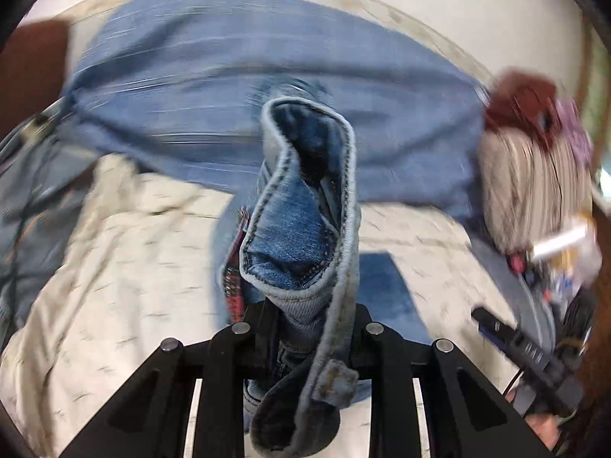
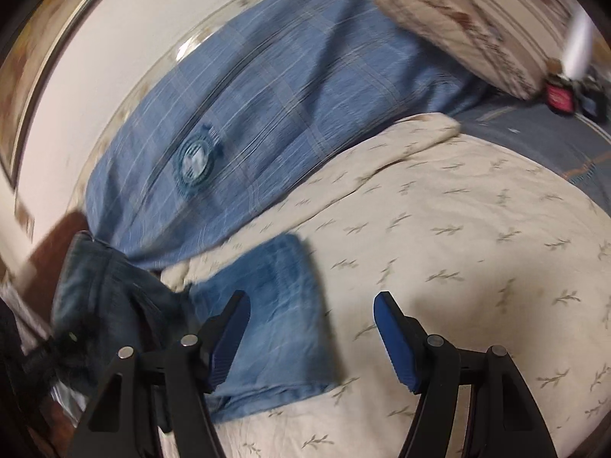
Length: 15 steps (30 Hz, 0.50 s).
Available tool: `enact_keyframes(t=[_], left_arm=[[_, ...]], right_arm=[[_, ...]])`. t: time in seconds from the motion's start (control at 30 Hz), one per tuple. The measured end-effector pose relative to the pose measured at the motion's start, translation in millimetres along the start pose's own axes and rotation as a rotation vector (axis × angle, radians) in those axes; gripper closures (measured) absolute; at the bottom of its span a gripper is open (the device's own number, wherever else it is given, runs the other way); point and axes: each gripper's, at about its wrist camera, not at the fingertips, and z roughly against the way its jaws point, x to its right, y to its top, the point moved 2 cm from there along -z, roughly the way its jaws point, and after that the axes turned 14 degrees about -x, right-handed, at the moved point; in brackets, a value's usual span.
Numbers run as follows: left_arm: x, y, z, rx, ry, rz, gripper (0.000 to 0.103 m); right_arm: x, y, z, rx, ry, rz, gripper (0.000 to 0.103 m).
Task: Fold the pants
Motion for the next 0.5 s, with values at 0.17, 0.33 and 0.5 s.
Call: enact_keyframes(t=[0.17, 0.33, 0.5], left_arm=[[71.7, -4.6, -71.7, -0.155, 0.049, -0.127, 0.072], [88.6, -8.7, -53.7, -0.129, 0.024, -0.203, 0.067], [76.2, 0.7, -23.1, -0.067, -0.125, -0.165, 0.038]], right_arm=[[25.9, 13.4, 8.4, 0.046, -0.019, -0.089, 0.033], [44.8, 18.8, 6.9, 0.035, -0.025, -0.161, 0.032], [43.0, 17.6, 0.1, 0.013, -0.005, -0.194, 0.032]])
